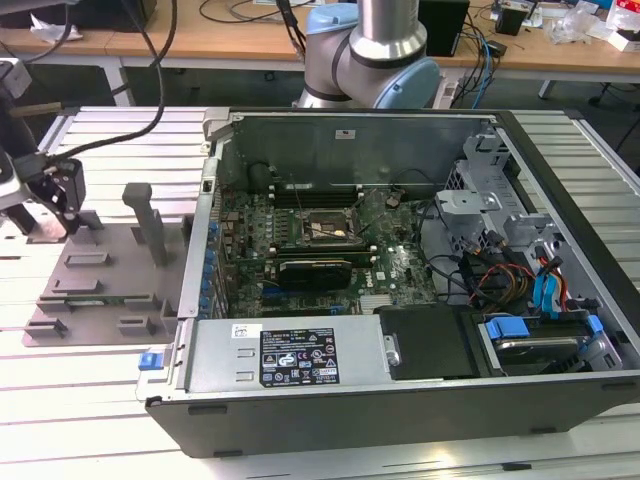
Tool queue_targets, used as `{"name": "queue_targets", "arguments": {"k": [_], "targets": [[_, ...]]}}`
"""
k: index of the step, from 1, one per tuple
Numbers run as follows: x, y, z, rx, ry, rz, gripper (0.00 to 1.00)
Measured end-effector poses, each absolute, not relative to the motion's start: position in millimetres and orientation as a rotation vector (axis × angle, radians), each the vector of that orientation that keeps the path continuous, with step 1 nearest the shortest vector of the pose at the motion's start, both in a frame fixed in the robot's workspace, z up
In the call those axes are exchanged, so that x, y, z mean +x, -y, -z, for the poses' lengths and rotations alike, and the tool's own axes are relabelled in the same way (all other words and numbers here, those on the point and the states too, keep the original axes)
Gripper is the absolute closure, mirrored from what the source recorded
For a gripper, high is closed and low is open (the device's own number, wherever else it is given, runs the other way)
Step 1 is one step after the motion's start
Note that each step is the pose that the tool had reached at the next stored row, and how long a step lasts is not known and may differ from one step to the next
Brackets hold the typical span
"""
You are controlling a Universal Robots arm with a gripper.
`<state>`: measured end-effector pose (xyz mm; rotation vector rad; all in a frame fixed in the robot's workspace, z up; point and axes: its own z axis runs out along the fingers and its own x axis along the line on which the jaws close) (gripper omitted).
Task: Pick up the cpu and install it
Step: 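Pick up the cpu and move it towards the insertion slot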
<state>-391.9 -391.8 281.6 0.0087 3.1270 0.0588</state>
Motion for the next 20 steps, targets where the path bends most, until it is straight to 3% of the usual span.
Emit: {"name": "queue_targets", "arguments": {"k": [20], "targets": [[-392,391,-360,0.009,-3.127,-0.054,0.45]]}}
